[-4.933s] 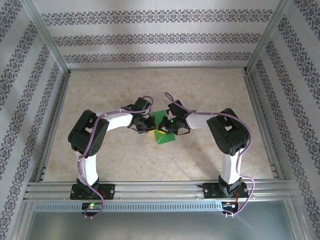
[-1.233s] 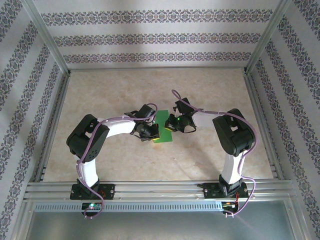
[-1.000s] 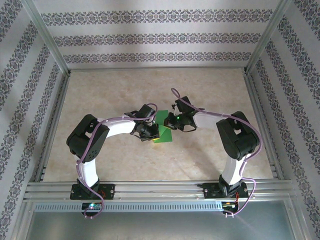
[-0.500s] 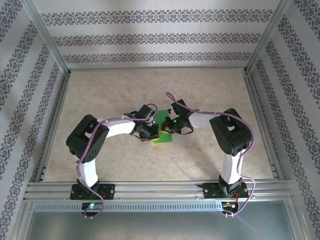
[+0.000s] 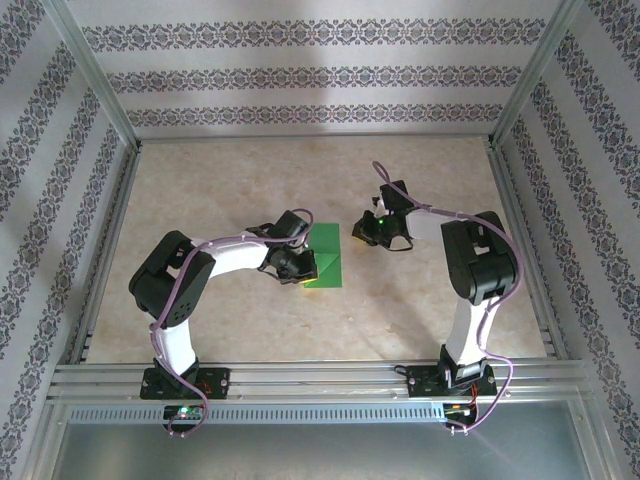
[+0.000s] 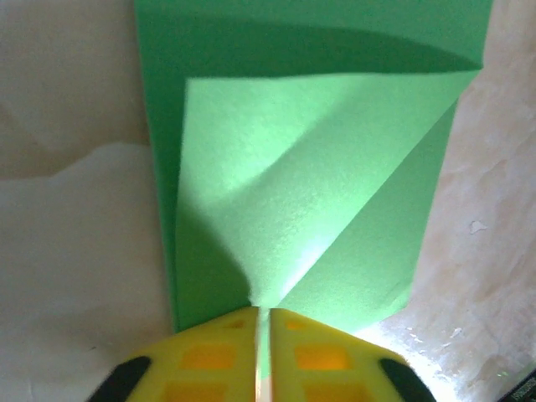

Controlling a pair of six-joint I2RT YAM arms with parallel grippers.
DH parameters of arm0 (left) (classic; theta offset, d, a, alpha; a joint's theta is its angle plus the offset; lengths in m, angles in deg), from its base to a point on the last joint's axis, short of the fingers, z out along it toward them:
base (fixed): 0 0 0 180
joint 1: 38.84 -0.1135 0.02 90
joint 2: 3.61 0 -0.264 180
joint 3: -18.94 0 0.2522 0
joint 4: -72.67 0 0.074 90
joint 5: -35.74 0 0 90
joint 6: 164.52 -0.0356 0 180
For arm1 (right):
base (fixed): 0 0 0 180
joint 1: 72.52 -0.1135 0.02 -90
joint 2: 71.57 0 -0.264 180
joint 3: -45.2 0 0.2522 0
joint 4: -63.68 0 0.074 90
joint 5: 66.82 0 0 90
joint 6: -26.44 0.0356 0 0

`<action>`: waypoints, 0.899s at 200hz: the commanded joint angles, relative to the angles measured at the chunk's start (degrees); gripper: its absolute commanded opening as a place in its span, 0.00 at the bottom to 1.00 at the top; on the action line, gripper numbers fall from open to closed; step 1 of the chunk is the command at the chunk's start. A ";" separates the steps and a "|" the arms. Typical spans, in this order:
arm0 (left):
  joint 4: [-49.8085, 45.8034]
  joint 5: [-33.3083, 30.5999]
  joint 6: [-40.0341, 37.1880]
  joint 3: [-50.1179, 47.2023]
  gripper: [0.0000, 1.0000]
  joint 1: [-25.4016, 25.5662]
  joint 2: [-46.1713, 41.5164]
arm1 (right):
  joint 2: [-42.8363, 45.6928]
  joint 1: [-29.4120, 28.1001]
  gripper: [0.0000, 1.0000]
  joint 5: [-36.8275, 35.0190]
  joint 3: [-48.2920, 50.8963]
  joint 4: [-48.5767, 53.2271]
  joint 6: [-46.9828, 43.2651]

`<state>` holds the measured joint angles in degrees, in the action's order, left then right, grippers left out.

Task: Fold a paper plane with a square sheet of paper (pick it up from the middle)
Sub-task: Fold the triangle a second time at the center of the table, then turn over the paper at the center of the table.

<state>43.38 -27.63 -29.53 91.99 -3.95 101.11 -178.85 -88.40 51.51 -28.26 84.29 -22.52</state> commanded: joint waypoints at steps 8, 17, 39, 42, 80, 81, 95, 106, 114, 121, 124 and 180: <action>1.23 -0.59 0.30 2.84 0.19 0.62 -4.86 | 8.36 -1.93 0.21 -0.47 6.20 -1.93 4.04; 1.55 -2.23 0.47 2.77 0.21 0.46 -5.40 | 9.99 -2.79 0.27 -0.76 8.24 -2.75 6.14; 1.88 -4.57 0.15 2.84 0.22 -0.29 -4.78 | 11.82 -5.29 0.37 -1.21 10.92 -4.38 10.42; 1.90 -4.68 0.18 2.91 0.22 -0.46 -4.53 | 11.95 -5.66 0.38 -1.26 11.19 -4.76 11.07; 3.39 -6.38 1.23 4.26 0.19 -1.93 -0.97 | 9.91 -9.43 0.42 -2.15 11.72 -8.44 14.97; 3.40 -6.48 1.32 4.26 0.19 -1.98 -0.86 | 9.82 -9.48 0.42 -2.19 11.72 -8.48 15.00; 3.66 -7.43 1.86 4.31 0.17 -2.44 -0.17 | 8.24 -10.24 0.42 -1.58 11.37 -9.68 15.94; 3.37 -8.17 2.40 4.19 0.17 -2.84 0.01 | 7.01 -10.64 0.42 -0.58 11.19 -10.75 16.82; 3.14 -8.46 2.55 3.85 0.17 -3.07 0.12 | 6.30 -10.81 0.42 0.02 10.95 -11.55 17.15; 3.16 -8.45 2.80 3.49 0.17 -3.20 0.20 | 5.76 -10.97 0.42 0.03 10.63 -11.55 17.20; 3.14 -8.44 2.93 3.34 0.17 -3.30 0.22 | 5.58 -11.05 0.42 -0.02 10.50 -11.52 17.23; 3.22 -7.21 3.78 3.32 0.16 -3.90 2.26 | 3.05 -12.16 0.42 2.01 8.39 -12.78 17.28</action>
<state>46.07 -34.86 -27.08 94.99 -7.21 101.86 -174.22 -99.54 51.78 -18.14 73.26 -6.19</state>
